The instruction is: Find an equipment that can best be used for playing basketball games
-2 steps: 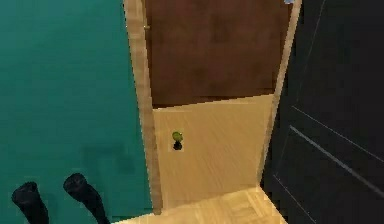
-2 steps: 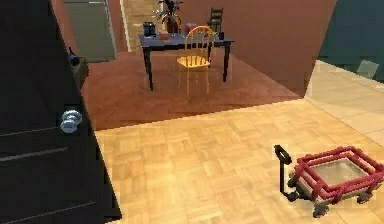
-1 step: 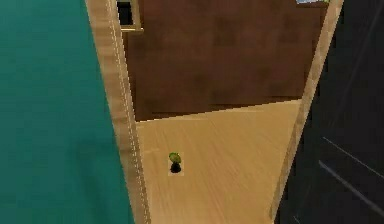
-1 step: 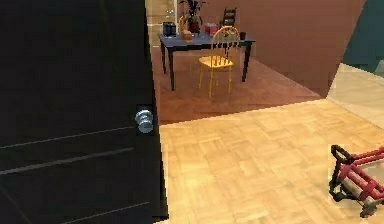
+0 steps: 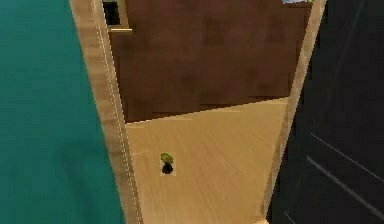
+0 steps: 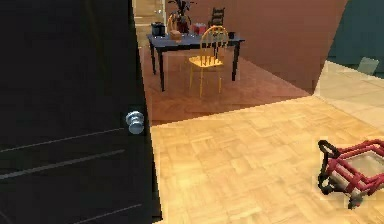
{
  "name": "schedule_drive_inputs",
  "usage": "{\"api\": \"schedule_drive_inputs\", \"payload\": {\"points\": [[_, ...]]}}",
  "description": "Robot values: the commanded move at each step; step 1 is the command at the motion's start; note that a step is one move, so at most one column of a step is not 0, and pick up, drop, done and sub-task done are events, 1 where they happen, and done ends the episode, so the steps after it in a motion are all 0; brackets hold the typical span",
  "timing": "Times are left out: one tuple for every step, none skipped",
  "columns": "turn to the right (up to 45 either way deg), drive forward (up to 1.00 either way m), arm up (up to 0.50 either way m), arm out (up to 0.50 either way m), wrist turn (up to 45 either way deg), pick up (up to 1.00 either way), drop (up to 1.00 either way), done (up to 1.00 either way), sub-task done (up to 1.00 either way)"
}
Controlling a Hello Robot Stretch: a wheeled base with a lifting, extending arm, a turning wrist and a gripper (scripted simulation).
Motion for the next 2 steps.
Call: {"api": "schedule_drive_inputs", "payload": {"points": [[9.0,0.0,0.0,0.0,0.0,0.0,0.0,0.0,0.0],[0.0,0.85,0.0,0.0,0.0,0.0,0.0,0.0,0.0]]}}
